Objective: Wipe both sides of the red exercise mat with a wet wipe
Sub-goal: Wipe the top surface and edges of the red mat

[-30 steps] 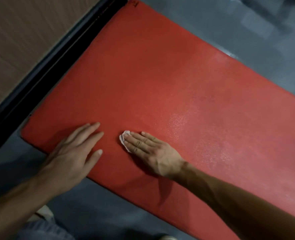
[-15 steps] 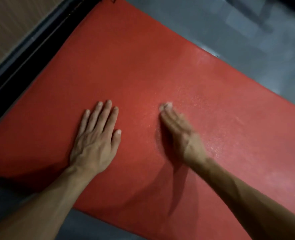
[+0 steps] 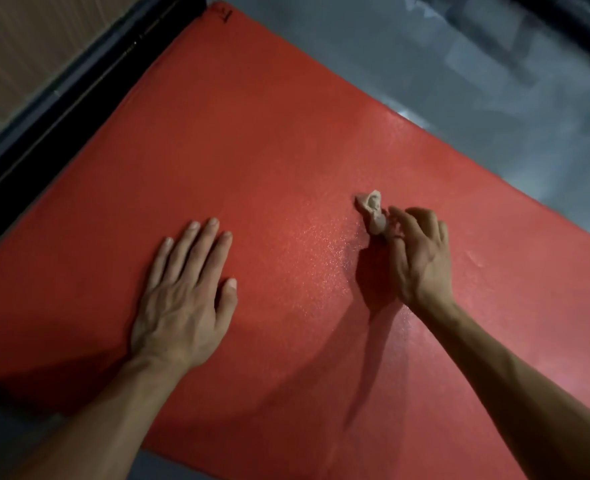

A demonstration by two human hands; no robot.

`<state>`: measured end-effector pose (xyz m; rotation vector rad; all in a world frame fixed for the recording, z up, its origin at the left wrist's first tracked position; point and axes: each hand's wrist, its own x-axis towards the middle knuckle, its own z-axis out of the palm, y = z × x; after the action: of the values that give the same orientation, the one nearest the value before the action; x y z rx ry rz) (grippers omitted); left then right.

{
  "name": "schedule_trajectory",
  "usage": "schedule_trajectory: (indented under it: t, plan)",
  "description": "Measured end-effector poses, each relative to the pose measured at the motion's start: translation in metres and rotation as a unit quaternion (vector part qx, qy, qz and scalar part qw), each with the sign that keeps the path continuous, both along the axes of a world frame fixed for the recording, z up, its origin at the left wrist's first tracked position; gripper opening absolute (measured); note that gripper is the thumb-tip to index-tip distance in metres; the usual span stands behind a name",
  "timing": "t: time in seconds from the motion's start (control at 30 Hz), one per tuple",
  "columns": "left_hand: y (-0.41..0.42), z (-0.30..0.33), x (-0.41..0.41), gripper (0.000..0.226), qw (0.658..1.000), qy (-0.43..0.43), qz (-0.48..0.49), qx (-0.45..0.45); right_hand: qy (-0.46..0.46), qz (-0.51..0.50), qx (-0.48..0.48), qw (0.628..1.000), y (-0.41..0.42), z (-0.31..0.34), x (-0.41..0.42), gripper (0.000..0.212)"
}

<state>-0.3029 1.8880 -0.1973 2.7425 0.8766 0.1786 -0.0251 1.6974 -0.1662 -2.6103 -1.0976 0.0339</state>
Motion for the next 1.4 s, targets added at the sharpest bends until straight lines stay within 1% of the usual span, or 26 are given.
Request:
schedule_trajectory:
  t: [0.1, 0.17, 0.3, 0.33, 0.4, 0.47, 0.5, 0.53, 0.57, 0.63, 0.7, 0.73, 0.77, 0.8, 0.87, 0.9, 0.97, 1.0, 1.03, 1.07, 1.1, 1.17, 1.2, 1.23, 1.3, 1.4]
  plan:
    - [-0.001, -0.001, 0.000, 0.064, 1.000, -0.001, 0.001, 0.003, 0.037, -0.023, 0.036, 0.998, 0.021, 0.003, -0.003, 0.038]
    - [0.000, -0.001, 0.000, 0.064, 1.000, 0.000, 0.002, 0.004, 0.057, -0.015, 0.019, 0.998, 0.034, -0.003, 0.000, 0.038]
    - [-0.001, -0.001, 0.000, 0.064, 1.000, -0.002, 0.002, 0.000, 0.041, -0.040, 0.021, 0.998, 0.048, -0.007, 0.002, 0.025]
    - [-0.001, -0.001, 0.000, 0.064, 1.000, 0.000, 0.002, 0.000, 0.041, -0.023, 0.018, 0.999, 0.051, -0.007, -0.006, 0.026]
    - [-0.001, -0.002, -0.001, 0.064, 1.000, 0.002, 0.001, -0.001, 0.061, 0.098, 0.006, 0.993, 0.064, -0.001, -0.037, 0.026]
    - [0.000, -0.002, -0.001, 0.065, 1.000, 0.004, -0.001, -0.003, 0.054, 0.287, -0.003, 0.956, 0.069, 0.001, -0.061, 0.021]
    - [0.001, -0.001, 0.000, 0.065, 1.000, 0.003, -0.002, -0.002, 0.027, 0.340, -0.022, 0.940, 0.070, 0.001, -0.054, 0.015]
    - [0.001, -0.001, -0.001, 0.065, 1.000, 0.002, -0.002, -0.003, 0.014, 0.336, -0.036, 0.941, 0.072, 0.000, -0.035, 0.013]
    - [0.001, -0.001, 0.000, 0.065, 1.000, 0.001, -0.003, -0.004, 0.004, 0.277, -0.053, 0.959, 0.071, -0.001, -0.009, 0.017]
    - [0.001, -0.001, -0.001, 0.065, 1.000, 0.004, -0.002, -0.008, -0.024, 0.060, -0.088, 0.994, 0.071, 0.001, 0.051, 0.021]
    - [0.001, -0.002, -0.001, 0.065, 1.000, 0.014, -0.001, -0.011, -0.029, -0.129, -0.118, 0.984, 0.073, 0.005, 0.091, 0.022]
    - [0.001, -0.001, -0.001, 0.064, 1.000, 0.016, 0.000, -0.013, -0.031, -0.162, -0.105, 0.981, 0.082, 0.005, 0.091, 0.023]
    - [0.001, -0.001, -0.001, 0.064, 1.000, 0.016, 0.001, -0.016, -0.029, -0.151, -0.085, 0.984, 0.097, 0.004, 0.078, 0.024]
    - [0.001, 0.000, -0.001, 0.064, 1.000, 0.014, 0.001, -0.018, -0.021, -0.110, -0.052, 0.992, 0.113, 0.002, 0.055, 0.024]
    - [0.002, 0.000, -0.001, 0.065, 1.000, 0.007, -0.001, -0.018, 0.014, 0.031, 0.015, 0.999, 0.140, -0.004, -0.005, 0.019]
    - [0.003, -0.001, -0.001, 0.065, 1.000, 0.005, -0.003, -0.017, 0.016, 0.127, 0.029, 0.991, 0.146, -0.004, -0.036, 0.016]
    - [0.003, -0.002, -0.001, 0.066, 1.000, 0.002, -0.006, -0.018, -0.017, 0.305, 0.009, 0.952, 0.144, -0.005, -0.071, 0.010]
    - [0.004, -0.002, -0.001, 0.066, 1.000, 0.003, -0.004, -0.019, -0.029, 0.347, 0.006, 0.938, 0.143, -0.007, -0.063, 0.008]
    - [0.003, -0.001, -0.001, 0.066, 1.000, 0.006, -0.004, -0.020, -0.040, 0.317, 0.005, 0.948, 0.143, -0.008, -0.043, 0.011]
    - [0.003, -0.001, 0.000, 0.066, 1.000, 0.008, -0.002, -0.022, -0.060, 0.233, -0.004, 0.971, 0.143, -0.010, -0.016, 0.016]
    - [0.003, -0.001, 0.000, 0.065, 1.000, 0.010, 0.000, -0.022, -0.074, 0.115, -0.025, 0.990, 0.143, -0.013, 0.016, 0.023]
    - [0.003, -0.001, 0.000, 0.065, 1.000, 0.017, -0.003, -0.023, -0.060, -0.119, -0.063, 0.989, 0.134, -0.010, 0.078, 0.030]
    - [0.003, -0.001, 0.000, 0.065, 0.999, 0.022, -0.004, -0.024, -0.045, -0.193, -0.069, 0.978, 0.131, -0.007, 0.095, 0.031]
    - [0.004, -0.001, -0.001, 0.065, 0.999, 0.026, -0.004, -0.027, -0.042, -0.220, -0.066, 0.972, 0.135, -0.006, 0.100, 0.032]
    - [0.004, -0.001, 0.000, 0.065, 0.999, 0.035, -0.005, -0.030, -0.030, -0.184, -0.047, 0.981, 0.160, -0.008, 0.078, 0.031]
    - [0.004, 0.000, -0.001, 0.065, 0.999, 0.036, -0.007, -0.028, 0.025, -0.021, -0.034, 0.999, 0.216, -0.013, 0.022, 0.029]
